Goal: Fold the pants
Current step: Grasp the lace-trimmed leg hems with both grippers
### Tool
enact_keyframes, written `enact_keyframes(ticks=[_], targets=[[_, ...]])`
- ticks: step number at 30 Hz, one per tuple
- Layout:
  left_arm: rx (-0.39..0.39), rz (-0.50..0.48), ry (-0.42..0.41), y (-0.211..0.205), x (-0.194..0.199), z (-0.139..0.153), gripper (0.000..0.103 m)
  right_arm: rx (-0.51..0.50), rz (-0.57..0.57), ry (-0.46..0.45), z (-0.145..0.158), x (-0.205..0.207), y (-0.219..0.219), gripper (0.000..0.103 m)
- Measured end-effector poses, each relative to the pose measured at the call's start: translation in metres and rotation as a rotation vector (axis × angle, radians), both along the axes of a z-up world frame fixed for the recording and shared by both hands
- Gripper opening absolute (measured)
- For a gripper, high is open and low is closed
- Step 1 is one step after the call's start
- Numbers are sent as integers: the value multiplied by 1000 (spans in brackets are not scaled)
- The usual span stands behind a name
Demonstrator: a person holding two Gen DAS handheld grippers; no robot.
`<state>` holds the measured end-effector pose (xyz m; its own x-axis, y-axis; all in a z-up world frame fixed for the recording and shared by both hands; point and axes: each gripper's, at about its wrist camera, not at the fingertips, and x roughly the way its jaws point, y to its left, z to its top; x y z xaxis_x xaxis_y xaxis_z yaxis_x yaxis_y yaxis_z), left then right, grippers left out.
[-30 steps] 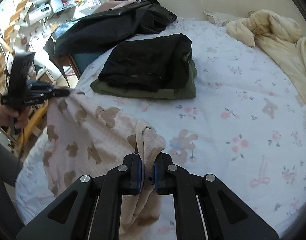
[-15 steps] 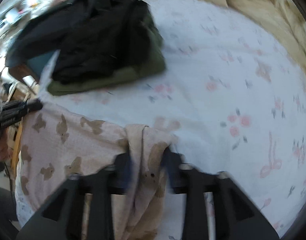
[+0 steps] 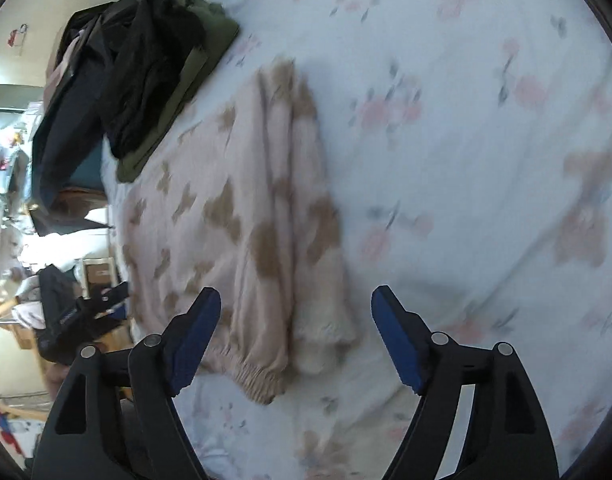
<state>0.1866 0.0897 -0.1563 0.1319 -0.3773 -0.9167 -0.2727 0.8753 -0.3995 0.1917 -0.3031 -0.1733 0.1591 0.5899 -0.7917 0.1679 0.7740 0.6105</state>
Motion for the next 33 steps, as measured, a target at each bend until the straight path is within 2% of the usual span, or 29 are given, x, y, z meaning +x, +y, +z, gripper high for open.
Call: enact_keyframes(ticks=[3, 6, 10, 14, 15, 16, 17, 19, 20, 21, 22, 23, 26, 29, 33], targets=[[32, 39, -15, -1, -6, -5, 79, -2, -20, 8, -7, -7, 4, 80], [-7, 96, 15, 2, -11, -16, 80, -10, -24, 28, -14, -10, 6, 80], [-1, 46, -4, -11, -13, -16, 83, 51, -15, 53, -24, -14, 14, 80], [-83, 49, 5, -21, -19, -16, 83, 51, -30, 25, -25, -20, 22, 79], [-90, 48, -1, -23, -20, -16, 83, 53, -40, 14, -24, -21, 23, 78], [-81, 43, -3, -21, -22, -16, 83, 38, -38, 1, -23, -23, 25, 67], [-66, 32, -6, -23, -22, -19, 82, 18, -37, -9, -23, -25, 25, 61], [0, 27, -11, -28, -23, -20, 58, -2, -36, -7, -26, -27, 25, 26], [28, 17, -12, -30, -23, -19, 36, 1, -32, -1, -28, -27, 25, 20], [20, -4, -15, -32, -23, -18, 19, 10, -15, -2, -28, -26, 27, 16], [1, -20, -18, -35, -23, -17, 13, 8, -1, -11, -26, -26, 30, 12], [3, -32, -25, -38, -23, -14, 9, 1, 19, -27, -21, -26, 32, 11], [31, -49, -59, -46, -27, -1, 7, -3, 29, -57, -9, -28, 34, 10], [-12, 5, -24, -38, -39, 1, 7, 34, -11, -47, -2, -37, 25, 9], [-55, 28, -23, -35, -68, 22, 7, 69, -25, -47, 18, -64, 20, 9]])
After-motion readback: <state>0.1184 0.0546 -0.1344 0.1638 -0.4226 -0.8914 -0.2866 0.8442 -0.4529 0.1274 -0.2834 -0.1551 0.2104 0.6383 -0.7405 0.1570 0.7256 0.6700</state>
